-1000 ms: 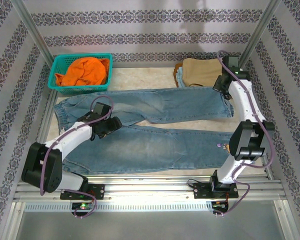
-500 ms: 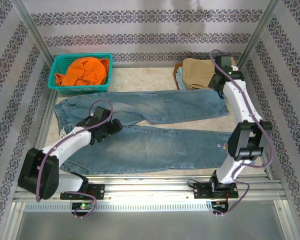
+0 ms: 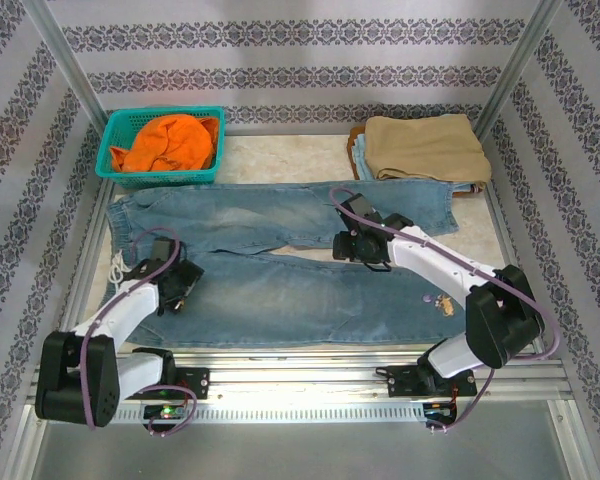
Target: Fold and stack the trousers
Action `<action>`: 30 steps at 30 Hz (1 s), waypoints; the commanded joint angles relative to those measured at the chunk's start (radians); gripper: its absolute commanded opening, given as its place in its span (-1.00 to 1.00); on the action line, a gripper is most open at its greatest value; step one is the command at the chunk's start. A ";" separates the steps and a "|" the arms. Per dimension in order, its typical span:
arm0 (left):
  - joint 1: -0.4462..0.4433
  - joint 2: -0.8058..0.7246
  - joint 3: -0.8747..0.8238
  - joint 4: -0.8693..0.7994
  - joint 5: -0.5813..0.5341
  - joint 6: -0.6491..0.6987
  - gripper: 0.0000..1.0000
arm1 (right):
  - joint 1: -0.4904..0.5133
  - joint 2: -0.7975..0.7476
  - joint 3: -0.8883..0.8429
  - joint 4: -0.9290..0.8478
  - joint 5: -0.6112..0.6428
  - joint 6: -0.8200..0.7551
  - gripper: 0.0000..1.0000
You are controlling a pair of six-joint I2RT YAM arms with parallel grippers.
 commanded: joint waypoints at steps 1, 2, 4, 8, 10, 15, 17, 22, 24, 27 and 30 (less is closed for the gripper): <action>0.128 -0.030 -0.060 -0.167 -0.003 0.037 0.43 | -0.054 -0.092 -0.024 0.022 0.001 0.030 0.23; 0.156 -0.053 -0.050 -0.181 0.002 0.051 0.40 | -0.079 -0.109 -0.029 0.020 0.002 0.024 0.27; 0.203 -0.102 -0.006 -0.239 -0.009 0.073 0.35 | -0.145 -0.134 -0.031 0.017 0.005 0.018 0.33; 0.250 -0.134 0.071 -0.267 -0.001 0.099 0.31 | -0.326 -0.102 -0.006 0.044 -0.019 0.007 0.37; 0.248 -0.102 0.099 -0.228 0.058 0.125 0.26 | -0.414 -0.025 0.043 0.057 -0.051 0.005 0.34; 0.182 -0.049 0.166 -0.200 0.099 0.148 0.26 | -0.500 0.241 0.249 0.030 -0.121 -0.001 -0.46; 0.133 -0.049 0.193 -0.191 0.084 0.153 0.27 | -0.502 0.351 0.349 -0.028 -0.148 -0.006 -1.00; -0.026 0.011 0.298 -0.158 0.063 0.151 0.29 | -0.503 0.481 0.406 -0.085 -0.204 0.022 -1.00; -0.092 0.052 0.348 -0.142 0.052 0.150 0.30 | -0.504 0.508 0.407 -0.101 -0.224 0.022 -1.00; -0.149 0.109 0.404 -0.109 0.068 0.145 0.32 | -0.508 0.569 0.438 -0.173 -0.257 0.004 -1.00; -0.165 0.136 0.428 -0.081 0.080 0.145 0.32 | -0.512 0.582 0.403 -0.191 -0.283 -0.006 -1.00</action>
